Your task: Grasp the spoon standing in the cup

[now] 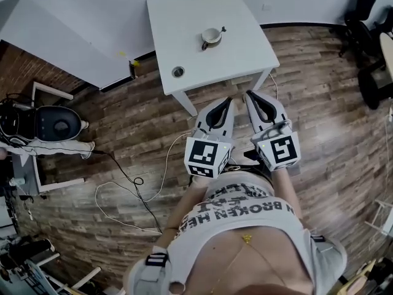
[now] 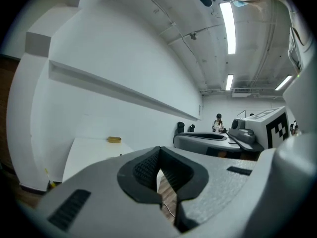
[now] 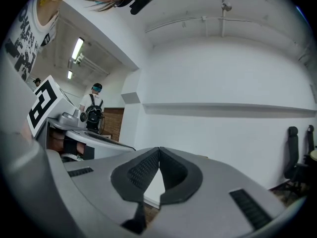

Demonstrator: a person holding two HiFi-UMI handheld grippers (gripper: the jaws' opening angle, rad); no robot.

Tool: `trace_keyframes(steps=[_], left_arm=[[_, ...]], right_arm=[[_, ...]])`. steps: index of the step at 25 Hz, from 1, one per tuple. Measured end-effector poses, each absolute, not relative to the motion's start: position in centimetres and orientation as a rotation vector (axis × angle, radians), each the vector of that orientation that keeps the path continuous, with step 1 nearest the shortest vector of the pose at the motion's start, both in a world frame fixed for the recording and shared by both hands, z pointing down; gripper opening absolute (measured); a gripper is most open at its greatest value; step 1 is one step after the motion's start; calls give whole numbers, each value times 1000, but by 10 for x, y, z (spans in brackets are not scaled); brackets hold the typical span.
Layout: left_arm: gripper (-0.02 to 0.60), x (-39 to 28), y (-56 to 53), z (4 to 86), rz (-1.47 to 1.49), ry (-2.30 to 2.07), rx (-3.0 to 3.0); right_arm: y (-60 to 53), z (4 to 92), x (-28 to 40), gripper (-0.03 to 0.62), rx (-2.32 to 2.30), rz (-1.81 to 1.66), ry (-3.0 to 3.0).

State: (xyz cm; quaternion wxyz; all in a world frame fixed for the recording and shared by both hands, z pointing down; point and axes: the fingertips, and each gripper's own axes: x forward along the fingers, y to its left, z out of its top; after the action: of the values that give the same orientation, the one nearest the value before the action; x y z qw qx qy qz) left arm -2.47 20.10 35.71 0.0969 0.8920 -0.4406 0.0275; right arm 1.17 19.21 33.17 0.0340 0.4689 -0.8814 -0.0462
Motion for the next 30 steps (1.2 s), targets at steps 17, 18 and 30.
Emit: trace_keyframes(steps=[17, 18, 30], left_arm=[[-5, -76, 128, 370, 86, -1213, 2658], [-5, -76, 125, 371, 87, -1211, 2655], [-5, -46, 53, 375, 113, -1262, 2623]], right_arm=[[127, 352, -45, 8, 1462, -108, -2635], [124, 353, -45, 8, 1456, -104, -2633], [47, 357, -24, 8, 1365, -73, -2699]])
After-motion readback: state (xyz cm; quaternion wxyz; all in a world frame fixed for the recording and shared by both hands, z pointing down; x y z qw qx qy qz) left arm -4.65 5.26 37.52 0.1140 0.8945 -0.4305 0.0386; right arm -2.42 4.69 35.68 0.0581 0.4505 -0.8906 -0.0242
